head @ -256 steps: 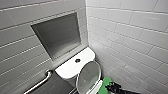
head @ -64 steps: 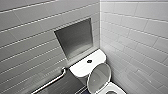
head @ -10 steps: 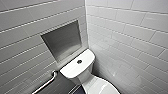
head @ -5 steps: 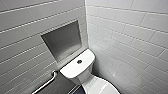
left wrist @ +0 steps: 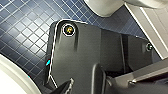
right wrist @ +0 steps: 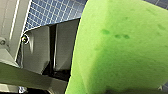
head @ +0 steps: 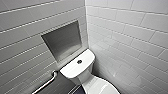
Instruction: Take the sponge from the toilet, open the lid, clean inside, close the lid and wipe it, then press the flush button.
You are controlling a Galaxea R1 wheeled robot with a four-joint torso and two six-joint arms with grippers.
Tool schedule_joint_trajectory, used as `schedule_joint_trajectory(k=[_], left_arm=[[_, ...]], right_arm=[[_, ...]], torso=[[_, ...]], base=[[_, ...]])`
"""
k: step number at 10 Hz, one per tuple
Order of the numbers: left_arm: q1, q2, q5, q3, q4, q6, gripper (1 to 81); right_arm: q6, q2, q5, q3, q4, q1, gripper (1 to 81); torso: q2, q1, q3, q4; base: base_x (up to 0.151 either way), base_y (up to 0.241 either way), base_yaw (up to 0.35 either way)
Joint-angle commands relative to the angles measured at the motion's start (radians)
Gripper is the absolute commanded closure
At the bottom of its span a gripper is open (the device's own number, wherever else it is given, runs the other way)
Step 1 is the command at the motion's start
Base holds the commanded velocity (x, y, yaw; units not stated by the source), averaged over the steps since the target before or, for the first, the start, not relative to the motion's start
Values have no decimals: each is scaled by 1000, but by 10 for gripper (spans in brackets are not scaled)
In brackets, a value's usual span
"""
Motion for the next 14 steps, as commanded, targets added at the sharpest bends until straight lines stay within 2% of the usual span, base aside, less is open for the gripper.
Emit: schedule_joint_trajectory(k=[1,5,10,12,14], left_arm=[[46,76,42,-103,40,1,10],[61,116,41,-151,40,1,10],[66,182,42,-232,40,3,10],[66,191,42,-235,40,3,10],[66,193,42,-235,40,3,10]], right_arm=[[26,-112,53,180,-8,8,811],[45,-322,76,484,-11,79,811],[43,-489,59,723,29,202,811],[45,-499,-21,739,35,283,811],[45,-454,-108,684,61,376,811]], torso=[[0,0,0,0],[0,0,0,0],[0,-1,0,0],[0,-1,0,0],[0,-1,0,0]], base=[[0,0,0],[0,0,0],[0,0,0],[0,0,0],[0,0,0]])
